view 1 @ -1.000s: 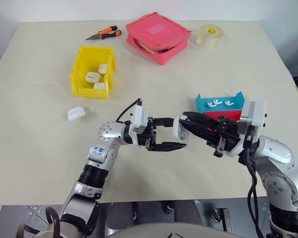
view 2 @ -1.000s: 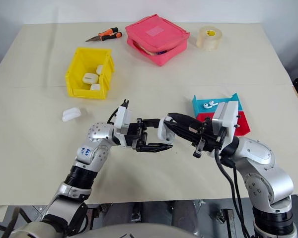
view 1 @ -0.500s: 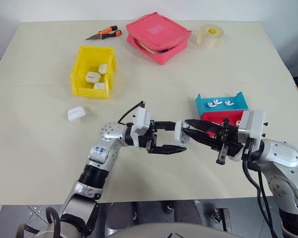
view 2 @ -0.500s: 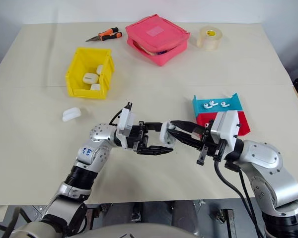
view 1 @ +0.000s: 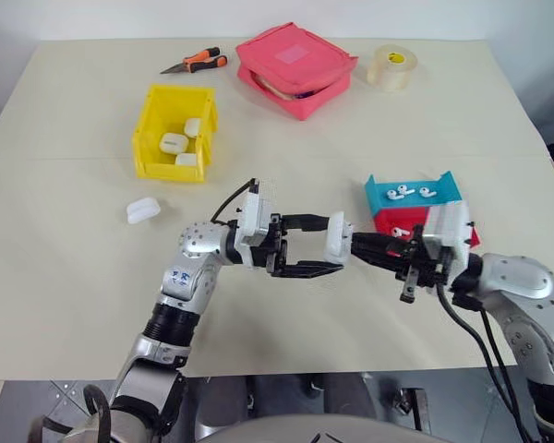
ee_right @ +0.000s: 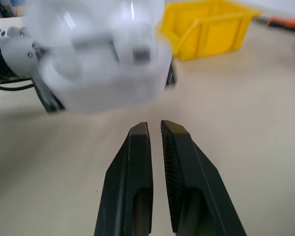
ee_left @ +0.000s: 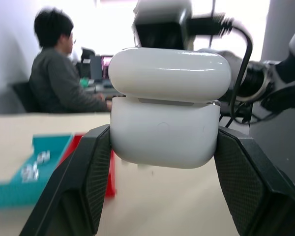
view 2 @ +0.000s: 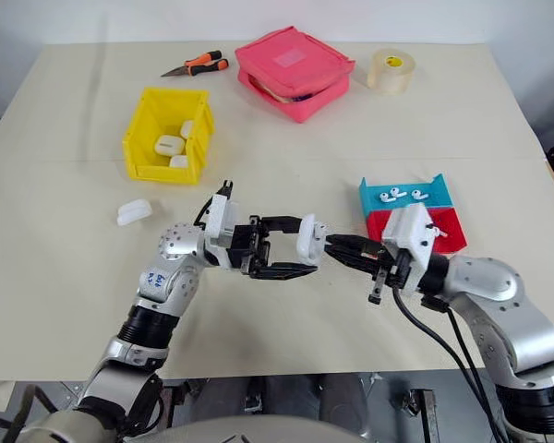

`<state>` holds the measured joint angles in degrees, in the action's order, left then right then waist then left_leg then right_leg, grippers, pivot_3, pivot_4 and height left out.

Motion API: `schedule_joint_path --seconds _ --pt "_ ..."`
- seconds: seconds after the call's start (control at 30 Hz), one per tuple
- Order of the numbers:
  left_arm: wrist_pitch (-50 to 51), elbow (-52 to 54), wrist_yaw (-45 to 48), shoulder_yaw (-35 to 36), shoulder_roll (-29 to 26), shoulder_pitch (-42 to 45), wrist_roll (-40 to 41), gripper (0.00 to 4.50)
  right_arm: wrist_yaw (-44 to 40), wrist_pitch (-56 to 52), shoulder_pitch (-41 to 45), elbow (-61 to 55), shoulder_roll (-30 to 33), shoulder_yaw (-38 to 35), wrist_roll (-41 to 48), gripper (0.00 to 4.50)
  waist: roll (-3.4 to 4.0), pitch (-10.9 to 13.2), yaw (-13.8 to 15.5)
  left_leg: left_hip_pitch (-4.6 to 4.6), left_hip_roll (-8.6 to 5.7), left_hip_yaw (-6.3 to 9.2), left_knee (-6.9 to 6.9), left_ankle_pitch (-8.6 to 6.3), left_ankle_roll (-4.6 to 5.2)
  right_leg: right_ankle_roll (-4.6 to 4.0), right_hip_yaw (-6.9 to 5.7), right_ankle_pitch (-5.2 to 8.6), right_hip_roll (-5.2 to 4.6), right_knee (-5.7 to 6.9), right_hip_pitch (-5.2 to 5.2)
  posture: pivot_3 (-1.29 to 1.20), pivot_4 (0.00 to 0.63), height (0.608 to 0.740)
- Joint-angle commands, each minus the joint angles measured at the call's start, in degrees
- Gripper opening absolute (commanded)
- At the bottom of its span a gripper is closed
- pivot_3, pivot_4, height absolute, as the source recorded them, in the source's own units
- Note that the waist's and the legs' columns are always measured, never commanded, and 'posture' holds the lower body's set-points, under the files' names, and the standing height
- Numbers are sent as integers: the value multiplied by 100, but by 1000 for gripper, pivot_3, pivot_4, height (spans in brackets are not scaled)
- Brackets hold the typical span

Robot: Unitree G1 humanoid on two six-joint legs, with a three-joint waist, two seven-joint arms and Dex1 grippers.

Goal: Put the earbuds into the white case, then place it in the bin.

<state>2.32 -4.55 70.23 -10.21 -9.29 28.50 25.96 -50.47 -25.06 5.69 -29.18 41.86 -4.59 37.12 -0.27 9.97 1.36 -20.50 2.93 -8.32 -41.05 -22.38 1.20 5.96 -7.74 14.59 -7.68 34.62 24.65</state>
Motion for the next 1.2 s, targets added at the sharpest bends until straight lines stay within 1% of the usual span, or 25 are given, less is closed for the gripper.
schedule_joint_path --seconds 0.03,0.23,0.4,0.7,0.87,0.9,0.97,1.0,1.07,1.2 --pt "-172 140 37 -13 65 41 85 2777 -11 -101 227 -130 26 -137 190 450 0 0 -4 0 0 0 0 0 0 1 0 -1 0 -2 -1 0 150 740" --pt "-233 69 -54 75 138 20 136 2777 -58 -262 231 -165 152 -315 250 450 0 0 4 0 0 1 0 0 1 3 -1 -2 0 -3 -2 0 150 740" --pt "34 59 -348 425 292 -47 555 2777 15 -414 71 -180 353 -654 272 450 0 0 0 -4 -2 1 -1 -5 8 9 -1 -5 -2 -14 -4 0 150 740" --pt "80 48 -9 551 229 -315 819 2777 283 -566 169 -142 442 -1078 225 450 0 0 1 -3 -1 -2 0 -5 8 11 1 -6 1 -16 -4 0 150 740" --pt "0 -158 171 683 197 -300 881 2777 471 -625 139 -164 389 -1104 129 450 0 0 -4 -3 -2 -2 -1 -5 8 12 1 -6 -1 -17 -5 0 150 740" --pt "-20 -197 195 704 198 -287 881 2777 470 -608 123 -163 389 -1085 100 820 0 0 -4 -3 -2 -3 0 -5 9 12 1 -6 -1 -17 -4 0 150 740" --pt "-69 -269 212 736 195 -260 840 2777 571 -567 161 -118 360 -1038 -14 1387 0 0 -4 -3 -2 -2 0 -5 8 12 1 -6 1 -17 -4 0 150 740" --pt "-89 -299 228 743 191 -247 822 2777 615 -572 198 -88 355 -1025 -54 1774 0 0 -3 -3 -2 -2 -1 -5 8 12 1 -6 0 -16 -4 0 150 740" --pt "-136 -350 245 746 180 -222 779 2777 638 -576 244 -34 372 -1016 -110 2385 0 0 -2 -3 -2 -3 0 -5 8 12 1 -7 0 -17 -4 0 150 740" --pt "-301 -423 221 762 147 -194 678 2777 682 -675 260 91 498 -1049 -281 2385 0 0 -3 -4 -2 -2 0 -5 8 12 0 -7 0 -18 -4 0 150 740"
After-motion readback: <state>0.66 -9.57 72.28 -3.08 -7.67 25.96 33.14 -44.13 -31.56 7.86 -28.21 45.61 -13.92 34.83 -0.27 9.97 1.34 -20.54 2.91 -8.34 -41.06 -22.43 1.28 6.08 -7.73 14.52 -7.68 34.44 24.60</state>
